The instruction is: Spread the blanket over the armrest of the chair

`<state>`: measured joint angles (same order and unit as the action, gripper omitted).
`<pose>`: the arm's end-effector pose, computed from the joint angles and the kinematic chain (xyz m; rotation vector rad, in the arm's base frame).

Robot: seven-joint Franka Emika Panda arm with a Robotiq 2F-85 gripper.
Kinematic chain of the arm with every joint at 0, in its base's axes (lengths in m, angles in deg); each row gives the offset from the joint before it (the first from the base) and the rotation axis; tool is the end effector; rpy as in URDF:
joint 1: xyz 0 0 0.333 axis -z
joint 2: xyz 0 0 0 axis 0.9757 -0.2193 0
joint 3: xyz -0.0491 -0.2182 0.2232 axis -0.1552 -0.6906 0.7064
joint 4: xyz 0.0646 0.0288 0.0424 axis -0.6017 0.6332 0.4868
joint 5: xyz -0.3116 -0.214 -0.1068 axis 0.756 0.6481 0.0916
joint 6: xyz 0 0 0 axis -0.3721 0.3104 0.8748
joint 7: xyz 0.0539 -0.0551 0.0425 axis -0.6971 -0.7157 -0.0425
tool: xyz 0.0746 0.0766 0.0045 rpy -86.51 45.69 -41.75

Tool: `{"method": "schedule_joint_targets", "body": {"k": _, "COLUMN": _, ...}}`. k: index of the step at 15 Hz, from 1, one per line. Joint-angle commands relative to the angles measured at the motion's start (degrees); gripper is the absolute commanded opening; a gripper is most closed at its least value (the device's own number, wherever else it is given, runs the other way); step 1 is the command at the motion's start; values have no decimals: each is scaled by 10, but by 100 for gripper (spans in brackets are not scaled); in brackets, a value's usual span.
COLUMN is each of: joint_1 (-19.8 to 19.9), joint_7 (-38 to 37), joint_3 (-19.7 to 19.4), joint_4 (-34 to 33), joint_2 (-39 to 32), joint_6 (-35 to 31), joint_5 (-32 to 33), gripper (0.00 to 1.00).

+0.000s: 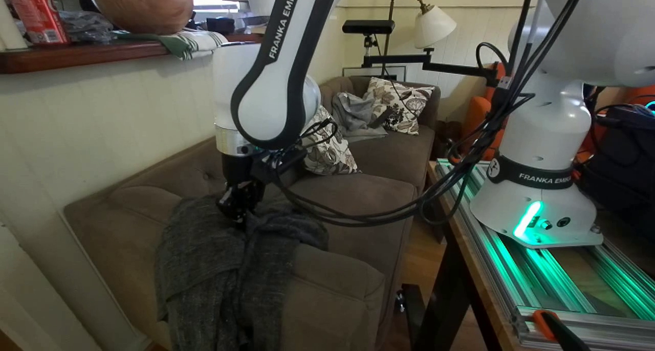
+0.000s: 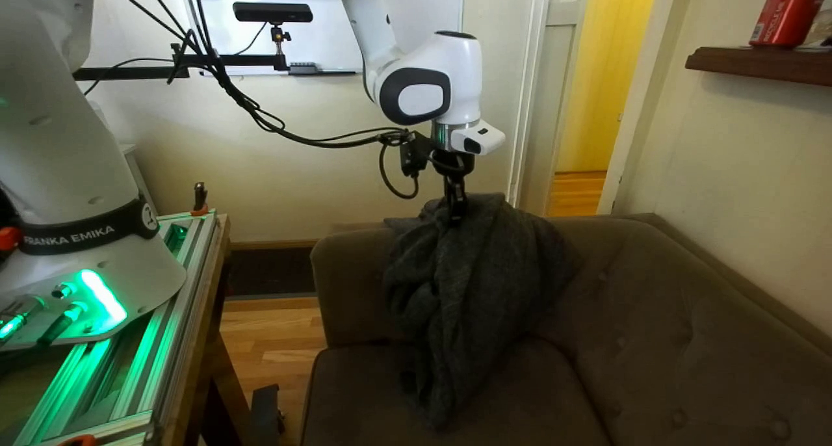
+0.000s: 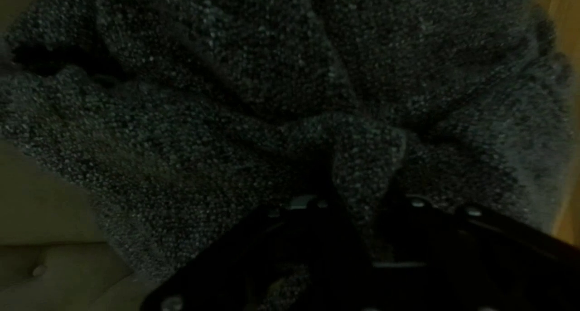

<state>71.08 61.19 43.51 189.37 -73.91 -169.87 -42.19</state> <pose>0.5390 0.0500 0.1460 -3.0332 0.4430 -0.1369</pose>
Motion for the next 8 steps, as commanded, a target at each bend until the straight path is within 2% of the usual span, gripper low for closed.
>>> {"method": "schedule_joint_targets", "body": {"k": 1, "joint_1": -42, "joint_7": -67, "joint_3": -33, "joint_4": -3, "joint_2": 20, "joint_6": 15, "joint_5": 12, "gripper": 0}}
{"method": "schedule_joint_targets", "body": {"k": 3, "joint_1": -67, "joint_7": -112, "joint_3": -55, "joint_4": 0, "joint_2": 43, "joint_6": 20, "joint_5": 15, "gripper": 3}}
{"method": "schedule_joint_targets", "body": {"k": 5, "joint_1": -84, "joint_7": -139, "joint_3": -68, "joint_4": -1, "joint_2": 65, "joint_6": 15, "joint_5": 20, "gripper": 1}}
{"method": "schedule_joint_targets", "body": {"k": 8, "joint_1": -119, "joint_7": -189, "joint_3": -104, "joint_4": -24, "joint_2": 93, "joint_6": -6, "joint_5": 56, "gripper": 3}}
